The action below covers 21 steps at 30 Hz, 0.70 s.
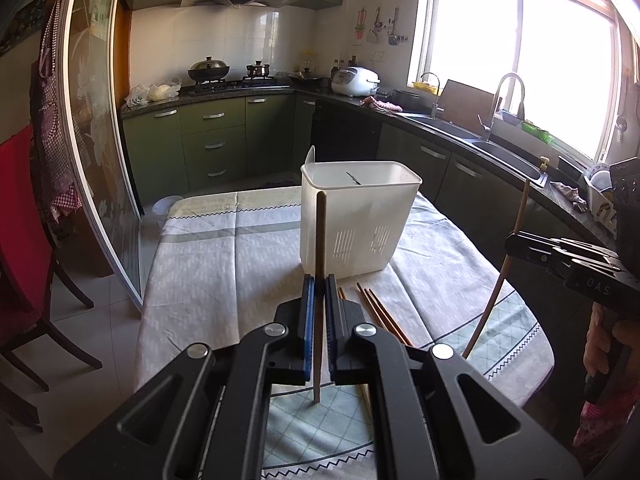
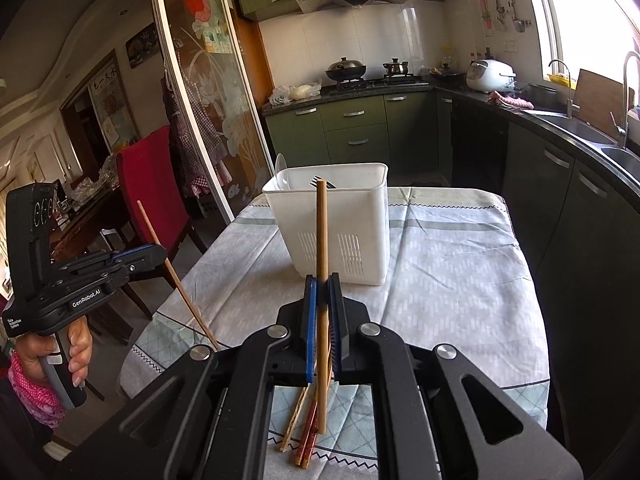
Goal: Organize utensils
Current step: 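Lift the chopsticks and drop them into the white holder with both tools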
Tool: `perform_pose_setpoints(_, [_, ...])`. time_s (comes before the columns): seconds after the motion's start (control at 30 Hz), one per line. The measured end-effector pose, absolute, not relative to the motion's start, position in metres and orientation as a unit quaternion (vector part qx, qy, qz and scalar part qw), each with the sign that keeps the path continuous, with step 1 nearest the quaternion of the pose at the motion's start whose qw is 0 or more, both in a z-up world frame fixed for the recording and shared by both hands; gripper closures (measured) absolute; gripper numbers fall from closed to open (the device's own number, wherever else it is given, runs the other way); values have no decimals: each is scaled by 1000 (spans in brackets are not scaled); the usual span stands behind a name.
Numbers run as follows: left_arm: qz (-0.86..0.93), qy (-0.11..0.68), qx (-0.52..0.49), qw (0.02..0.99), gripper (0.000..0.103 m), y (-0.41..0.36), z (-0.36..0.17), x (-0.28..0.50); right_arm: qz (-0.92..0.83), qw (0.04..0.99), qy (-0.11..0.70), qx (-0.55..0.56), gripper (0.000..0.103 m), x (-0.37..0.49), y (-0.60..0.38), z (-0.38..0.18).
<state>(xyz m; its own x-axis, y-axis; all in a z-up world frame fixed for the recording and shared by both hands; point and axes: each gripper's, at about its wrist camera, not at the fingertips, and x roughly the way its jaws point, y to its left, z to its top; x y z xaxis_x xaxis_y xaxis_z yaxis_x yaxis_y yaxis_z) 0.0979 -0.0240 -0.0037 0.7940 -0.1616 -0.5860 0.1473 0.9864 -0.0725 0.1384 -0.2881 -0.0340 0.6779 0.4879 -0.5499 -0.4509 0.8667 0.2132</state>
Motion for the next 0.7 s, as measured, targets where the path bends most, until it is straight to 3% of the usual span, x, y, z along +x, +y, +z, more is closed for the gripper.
perform_pose_setpoints(0.37, [-102, 311, -22, 945, 98, -23, 11, 111, 267, 919, 288, 27, 96, 140, -285, -9])
perform_pose_setpoints(0.7, [-139, 292, -30, 946, 98, -27, 77, 140, 275, 927, 254, 28, 96, 156, -285, 48])
